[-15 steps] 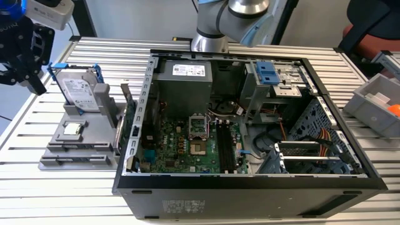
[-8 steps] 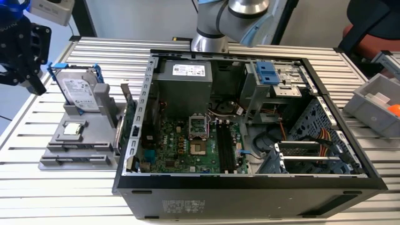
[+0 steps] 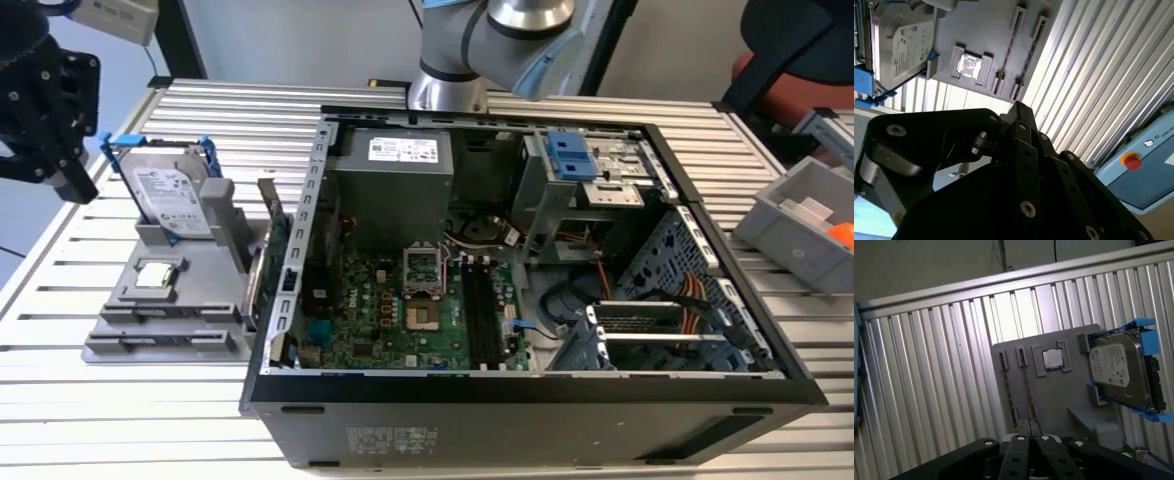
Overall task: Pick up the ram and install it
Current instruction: 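Pick up the ram and move it above insertion slot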
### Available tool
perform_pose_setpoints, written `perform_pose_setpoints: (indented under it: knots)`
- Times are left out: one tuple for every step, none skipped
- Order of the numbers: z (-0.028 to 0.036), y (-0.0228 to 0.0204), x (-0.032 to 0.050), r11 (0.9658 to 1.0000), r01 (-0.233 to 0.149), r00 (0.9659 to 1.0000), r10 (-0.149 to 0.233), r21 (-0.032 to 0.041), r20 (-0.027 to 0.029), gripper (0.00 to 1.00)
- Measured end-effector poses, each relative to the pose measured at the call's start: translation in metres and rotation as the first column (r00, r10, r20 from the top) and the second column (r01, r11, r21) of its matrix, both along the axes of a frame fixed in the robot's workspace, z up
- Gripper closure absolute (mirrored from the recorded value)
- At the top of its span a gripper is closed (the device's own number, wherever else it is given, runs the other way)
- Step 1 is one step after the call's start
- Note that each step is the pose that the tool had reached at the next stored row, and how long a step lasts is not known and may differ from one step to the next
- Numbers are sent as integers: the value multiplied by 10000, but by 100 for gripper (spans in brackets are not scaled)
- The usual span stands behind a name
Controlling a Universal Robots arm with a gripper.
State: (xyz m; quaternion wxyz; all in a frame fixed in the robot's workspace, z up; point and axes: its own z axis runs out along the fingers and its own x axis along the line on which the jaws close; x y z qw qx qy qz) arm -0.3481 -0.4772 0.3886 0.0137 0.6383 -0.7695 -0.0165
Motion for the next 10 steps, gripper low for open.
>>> perform_pose_setpoints:
  knots:
    - [0, 0, 0, 9998, -186, 9998, 186, 0, 0, 100]
    - [0, 0, 0, 9993, -364, 9993, 364, 0, 0, 100]
    - [0, 0, 0, 9985, -545, 9985, 545, 0, -1, 100]
    - [0, 0, 0, 9973, -730, 9973, 730, 0, 0, 100]
    - [0, 0, 0, 9957, -925, 9957, 925, 0, 0, 100]
    - [0, 0, 0, 9940, -1094, 9940, 1094, -1, 0, 100]
    - [0, 0, 0, 9917, -1282, 9917, 1282, 0, -1, 100]
    - [0, 0, 0, 9892, -1467, 9892, 1467, 0, 0, 100]
    - [0, 0, 0, 9866, -1633, 9866, 1633, -1, -1, 100]
    - [0, 0, 0, 9833, -1821, 9833, 1821, 0, 0, 100]
